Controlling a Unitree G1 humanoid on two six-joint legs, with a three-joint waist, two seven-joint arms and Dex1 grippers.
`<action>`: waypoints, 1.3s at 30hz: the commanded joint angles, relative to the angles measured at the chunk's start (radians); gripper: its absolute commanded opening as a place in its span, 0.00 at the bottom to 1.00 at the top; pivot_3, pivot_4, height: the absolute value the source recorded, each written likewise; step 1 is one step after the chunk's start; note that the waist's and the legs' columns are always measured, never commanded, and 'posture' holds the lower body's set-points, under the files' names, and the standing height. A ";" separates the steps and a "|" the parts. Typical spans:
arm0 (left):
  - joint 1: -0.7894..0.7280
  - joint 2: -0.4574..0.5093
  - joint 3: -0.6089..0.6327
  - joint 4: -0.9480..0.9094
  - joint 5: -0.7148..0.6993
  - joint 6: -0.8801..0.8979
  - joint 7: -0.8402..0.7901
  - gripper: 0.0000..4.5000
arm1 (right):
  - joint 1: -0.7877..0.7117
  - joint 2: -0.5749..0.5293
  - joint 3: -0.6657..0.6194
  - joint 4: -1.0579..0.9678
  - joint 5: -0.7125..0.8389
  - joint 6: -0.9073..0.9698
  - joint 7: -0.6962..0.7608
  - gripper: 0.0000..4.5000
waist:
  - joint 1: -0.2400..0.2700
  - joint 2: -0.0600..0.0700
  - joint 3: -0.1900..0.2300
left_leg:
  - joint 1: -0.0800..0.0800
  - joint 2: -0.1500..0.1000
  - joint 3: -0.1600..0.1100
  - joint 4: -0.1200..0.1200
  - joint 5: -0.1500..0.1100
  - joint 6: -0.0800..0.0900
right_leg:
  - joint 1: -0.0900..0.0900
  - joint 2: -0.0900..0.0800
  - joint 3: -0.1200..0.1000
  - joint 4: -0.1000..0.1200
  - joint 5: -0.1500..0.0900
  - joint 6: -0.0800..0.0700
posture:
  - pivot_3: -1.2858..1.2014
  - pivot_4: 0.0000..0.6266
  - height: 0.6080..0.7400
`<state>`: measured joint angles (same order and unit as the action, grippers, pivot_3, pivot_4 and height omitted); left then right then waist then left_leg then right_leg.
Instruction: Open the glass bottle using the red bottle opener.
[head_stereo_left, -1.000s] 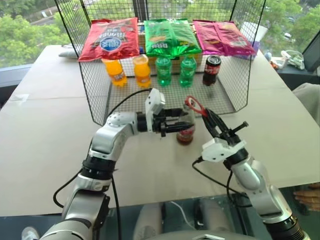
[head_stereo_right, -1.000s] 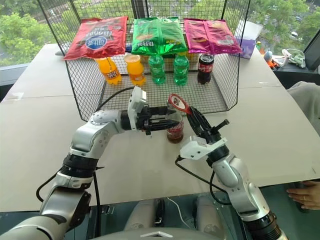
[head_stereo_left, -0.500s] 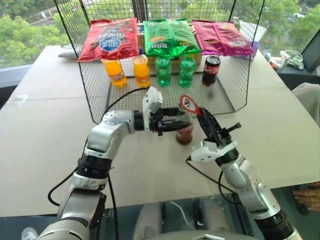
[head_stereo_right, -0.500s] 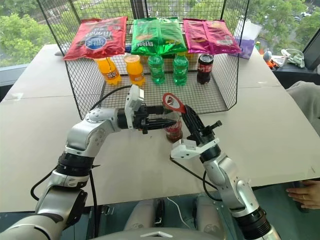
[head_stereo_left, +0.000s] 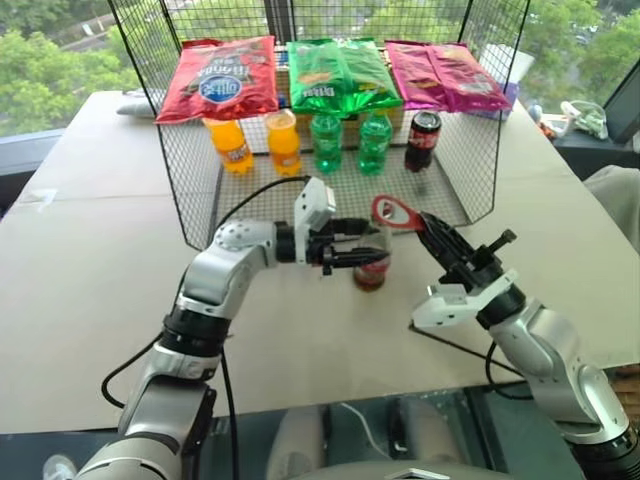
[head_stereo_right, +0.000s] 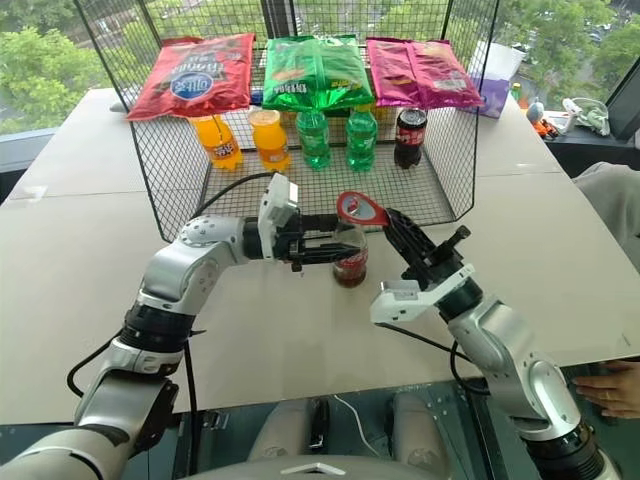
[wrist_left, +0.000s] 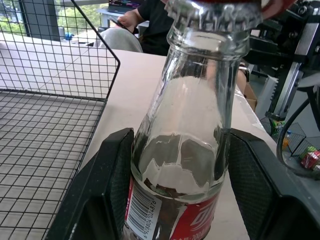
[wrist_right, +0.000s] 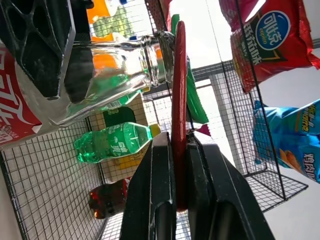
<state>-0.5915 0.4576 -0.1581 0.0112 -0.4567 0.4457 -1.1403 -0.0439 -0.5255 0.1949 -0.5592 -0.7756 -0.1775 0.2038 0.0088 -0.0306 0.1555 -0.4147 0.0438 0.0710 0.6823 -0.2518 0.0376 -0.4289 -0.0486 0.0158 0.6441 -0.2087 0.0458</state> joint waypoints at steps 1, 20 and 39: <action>-0.008 0.005 0.018 -0.006 -0.009 -0.031 -0.027 0.56 | 0.011 -0.030 -0.026 0.034 0.000 0.033 0.079 0.00 | 0.001 0.000 0.000 | 0.000 0.000 0.000 0.000 0.000 0.000 | 0.000 0.000 0.000 0.000 0.000 0.000 | 0.52 0.24 1.00; 0.011 -0.006 0.016 0.014 -0.005 -0.078 -0.024 0.56 | -0.183 -0.075 -0.089 -0.020 0.101 0.080 0.249 0.00 | 0.001 0.000 0.000 | 0.000 0.000 0.000 0.000 0.000 0.000 | 0.000 0.000 0.000 0.000 0.000 0.000 | 0.52 0.24 1.00; 0.028 0.002 0.033 0.009 -0.008 -0.092 -0.022 0.56 | -0.108 0.290 -0.233 -0.231 0.509 0.752 0.361 0.00 | 0.004 0.001 0.000 | -0.001 0.000 0.000 0.001 0.000 0.000 | 0.000 0.000 0.000 0.000 0.001 0.000 | 0.52 0.24 1.00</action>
<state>-0.5701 0.4538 -0.1503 0.0348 -0.4628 0.3703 -1.1614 -0.1646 -0.2713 0.0082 -0.7073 -0.3416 0.4260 0.5501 0.0125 -0.0301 0.1560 -0.4161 0.0442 0.0706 0.6829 -0.2518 0.0378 -0.4292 -0.0484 0.0152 0.6441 -0.2082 0.0457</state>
